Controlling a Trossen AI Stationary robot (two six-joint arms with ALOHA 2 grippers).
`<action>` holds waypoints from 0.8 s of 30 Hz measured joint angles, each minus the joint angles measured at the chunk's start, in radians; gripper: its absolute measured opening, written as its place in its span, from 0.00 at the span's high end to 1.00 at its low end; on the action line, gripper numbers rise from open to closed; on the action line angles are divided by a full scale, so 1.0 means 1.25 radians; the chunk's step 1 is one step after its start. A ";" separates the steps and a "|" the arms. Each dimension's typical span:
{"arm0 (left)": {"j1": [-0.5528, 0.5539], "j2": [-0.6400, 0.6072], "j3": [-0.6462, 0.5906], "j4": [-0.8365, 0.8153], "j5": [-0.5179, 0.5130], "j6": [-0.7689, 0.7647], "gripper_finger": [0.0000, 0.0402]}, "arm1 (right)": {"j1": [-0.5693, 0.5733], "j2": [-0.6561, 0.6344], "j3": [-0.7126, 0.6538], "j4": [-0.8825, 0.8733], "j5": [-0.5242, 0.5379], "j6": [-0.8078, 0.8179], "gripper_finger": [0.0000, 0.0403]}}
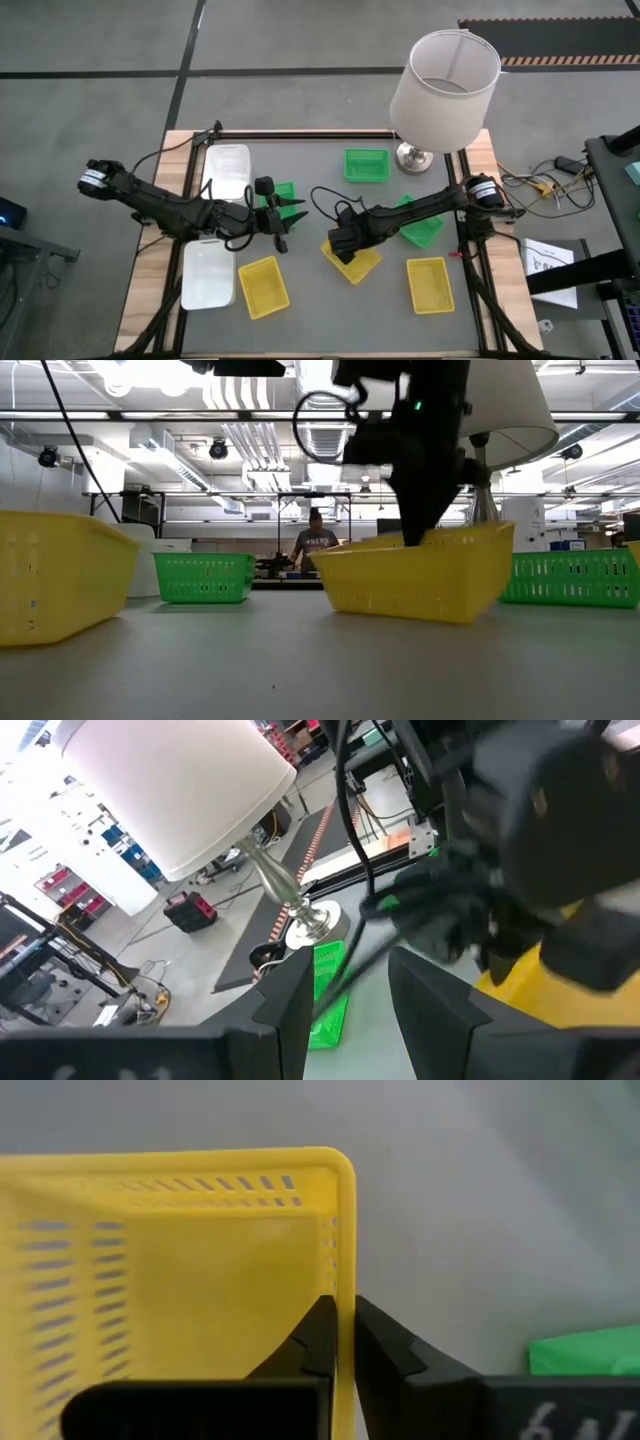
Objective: Stack baskets by color
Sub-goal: Stack the middle yellow bin on the bottom right yellow bin
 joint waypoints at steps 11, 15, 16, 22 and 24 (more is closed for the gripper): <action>-0.018 0.000 0.000 0.000 -0.001 -0.002 0.71 | 0.106 -0.206 0.000 -0.035 -0.062 0.035 0.97; -0.018 0.000 0.000 0.000 -0.002 -0.018 0.71 | 0.160 -0.269 -0.002 -0.096 -0.092 0.164 0.97; -0.018 0.000 0.000 0.000 -0.004 -0.020 0.71 | 0.177 -0.280 -0.003 -0.119 -0.100 0.201 0.97; -0.018 0.000 0.000 0.000 -0.008 -0.020 0.71 | 0.274 -0.329 -0.006 -0.242 -0.127 0.401 0.97; -0.018 0.000 0.000 0.000 -0.009 -0.020 0.71 | 0.305 -0.340 -0.009 -0.284 -0.130 0.470 0.97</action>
